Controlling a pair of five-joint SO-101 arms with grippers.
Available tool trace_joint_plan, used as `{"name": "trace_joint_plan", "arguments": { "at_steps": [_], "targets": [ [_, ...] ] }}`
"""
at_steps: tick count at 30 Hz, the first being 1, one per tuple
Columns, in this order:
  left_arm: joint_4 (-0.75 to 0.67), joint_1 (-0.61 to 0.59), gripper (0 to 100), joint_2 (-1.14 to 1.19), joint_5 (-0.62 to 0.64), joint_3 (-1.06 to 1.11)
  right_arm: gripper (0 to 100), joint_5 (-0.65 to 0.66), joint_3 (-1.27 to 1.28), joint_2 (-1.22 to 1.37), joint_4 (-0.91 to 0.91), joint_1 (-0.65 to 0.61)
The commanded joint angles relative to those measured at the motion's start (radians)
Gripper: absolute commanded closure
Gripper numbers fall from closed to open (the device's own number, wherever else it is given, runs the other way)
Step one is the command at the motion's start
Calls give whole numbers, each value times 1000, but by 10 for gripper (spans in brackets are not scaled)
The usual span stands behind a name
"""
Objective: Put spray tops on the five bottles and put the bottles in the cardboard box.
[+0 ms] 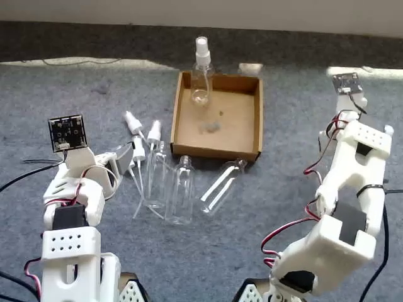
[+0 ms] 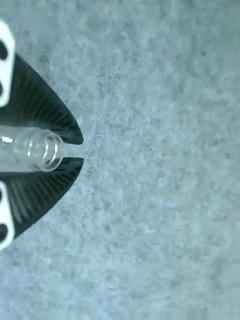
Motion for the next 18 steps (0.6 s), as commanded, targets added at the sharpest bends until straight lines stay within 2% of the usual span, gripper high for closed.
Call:
{"name": "trace_joint_plan", "arguments": {
  "at_steps": [1,5,12,18],
  "targets": [
    [2,-7,678,-18,8,-8,989,68,-53,51,-4,-10],
    [2,-7,678,-18,8,-8,971,69,-61,131,1,-22],
    [2,-7,678,-18,8,-8,812,64,-102,145,131,-28],
    [2,-7,678,-18,8,-8,728,40,-325,90,389,-28]
  ]
}}
